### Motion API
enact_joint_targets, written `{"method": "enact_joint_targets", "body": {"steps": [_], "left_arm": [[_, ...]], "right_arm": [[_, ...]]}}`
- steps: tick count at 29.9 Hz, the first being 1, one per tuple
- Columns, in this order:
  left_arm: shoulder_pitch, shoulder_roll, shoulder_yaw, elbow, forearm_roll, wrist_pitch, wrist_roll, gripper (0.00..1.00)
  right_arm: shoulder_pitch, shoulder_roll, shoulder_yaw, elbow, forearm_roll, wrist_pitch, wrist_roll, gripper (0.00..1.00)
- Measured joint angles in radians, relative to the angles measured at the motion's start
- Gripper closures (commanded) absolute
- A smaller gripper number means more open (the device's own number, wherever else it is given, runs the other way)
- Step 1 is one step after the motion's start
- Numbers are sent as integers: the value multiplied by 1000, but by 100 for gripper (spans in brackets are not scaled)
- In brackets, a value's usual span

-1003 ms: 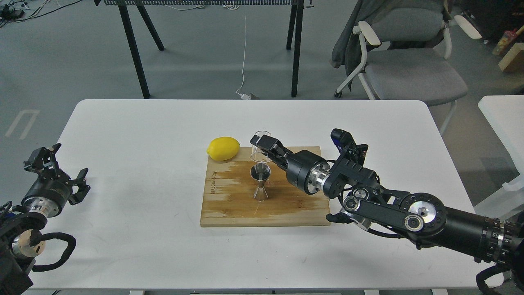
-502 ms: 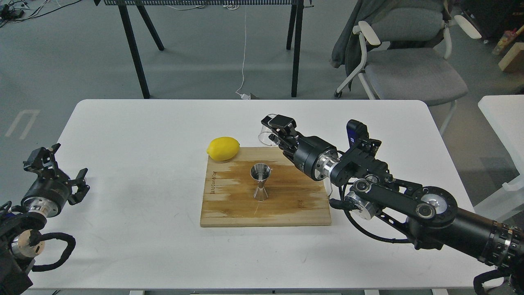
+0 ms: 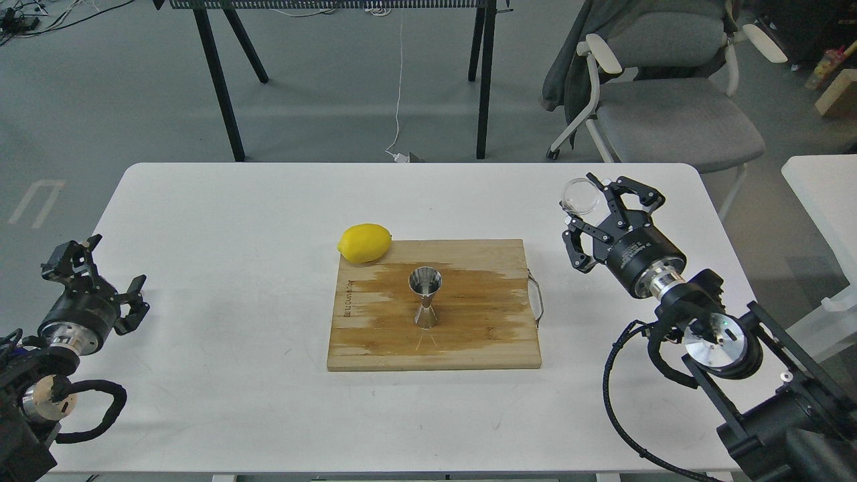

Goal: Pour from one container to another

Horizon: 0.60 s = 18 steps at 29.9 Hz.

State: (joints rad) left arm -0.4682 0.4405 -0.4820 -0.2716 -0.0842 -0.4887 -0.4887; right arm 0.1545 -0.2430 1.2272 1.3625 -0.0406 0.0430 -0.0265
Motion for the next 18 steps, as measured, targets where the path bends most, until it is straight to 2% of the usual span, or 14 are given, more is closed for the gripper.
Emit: {"method": "enact_joint_targets", "body": {"steps": [8, 13, 18], "left_arm": [[-4, -13, 0, 0, 1, 0, 0, 1], [-4, -14, 0, 0, 0, 0, 0, 1], [-1, -14, 0, 0, 0, 0, 0, 1]], "right_arm": [[-82, 2, 66, -204, 374, 185, 0, 52], [-83, 30, 69, -328, 479, 214, -2, 52], [-81, 60, 69, -380, 489, 215, -3, 52]]}}
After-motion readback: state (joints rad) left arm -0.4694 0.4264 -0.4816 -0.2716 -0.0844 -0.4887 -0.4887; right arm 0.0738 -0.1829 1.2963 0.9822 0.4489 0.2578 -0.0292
